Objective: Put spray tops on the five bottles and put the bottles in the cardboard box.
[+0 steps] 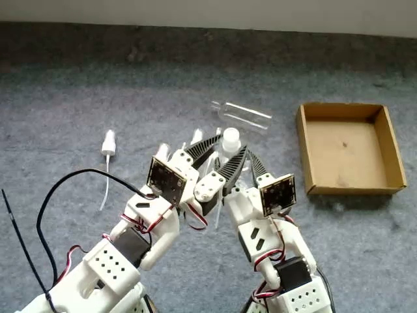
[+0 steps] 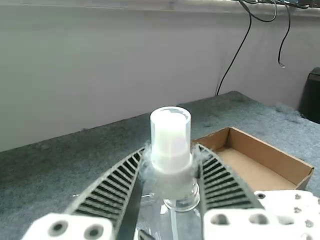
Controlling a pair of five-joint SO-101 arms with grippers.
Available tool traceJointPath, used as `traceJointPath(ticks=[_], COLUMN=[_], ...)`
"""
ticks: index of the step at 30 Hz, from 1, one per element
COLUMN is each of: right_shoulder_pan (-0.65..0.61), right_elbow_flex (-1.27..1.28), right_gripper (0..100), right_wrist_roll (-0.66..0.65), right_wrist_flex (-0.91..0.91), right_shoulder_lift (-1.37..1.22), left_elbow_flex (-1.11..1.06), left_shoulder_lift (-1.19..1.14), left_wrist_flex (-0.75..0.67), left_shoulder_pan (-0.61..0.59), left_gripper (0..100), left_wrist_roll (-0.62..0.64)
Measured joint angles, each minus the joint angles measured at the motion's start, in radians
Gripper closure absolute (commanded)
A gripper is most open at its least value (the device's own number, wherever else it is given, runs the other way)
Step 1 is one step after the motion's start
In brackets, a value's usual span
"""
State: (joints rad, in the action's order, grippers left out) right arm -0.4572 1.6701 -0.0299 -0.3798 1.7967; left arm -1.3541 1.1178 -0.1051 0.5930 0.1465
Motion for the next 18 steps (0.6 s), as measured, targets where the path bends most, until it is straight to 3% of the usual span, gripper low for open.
traceJointPath(ticks=[7,18], right_shoulder_pan=[0.0,0.0], right_elbow_flex=[0.0,0.0], right_gripper=[93.2,93.2], right_wrist_roll=[-0.137,-0.123], right_wrist_flex=[0.0,-0.002], right_shoulder_lift=[0.0,0.0], left_elbow_flex=[0.0,0.003], left_shoulder_lift=[-0.002,0.011], left_wrist_flex=[-0.017,0.11], left_shoulder_pan=[0.0,0.043], left_gripper=[97,97], left_wrist_roll=[-0.003,-0.005])
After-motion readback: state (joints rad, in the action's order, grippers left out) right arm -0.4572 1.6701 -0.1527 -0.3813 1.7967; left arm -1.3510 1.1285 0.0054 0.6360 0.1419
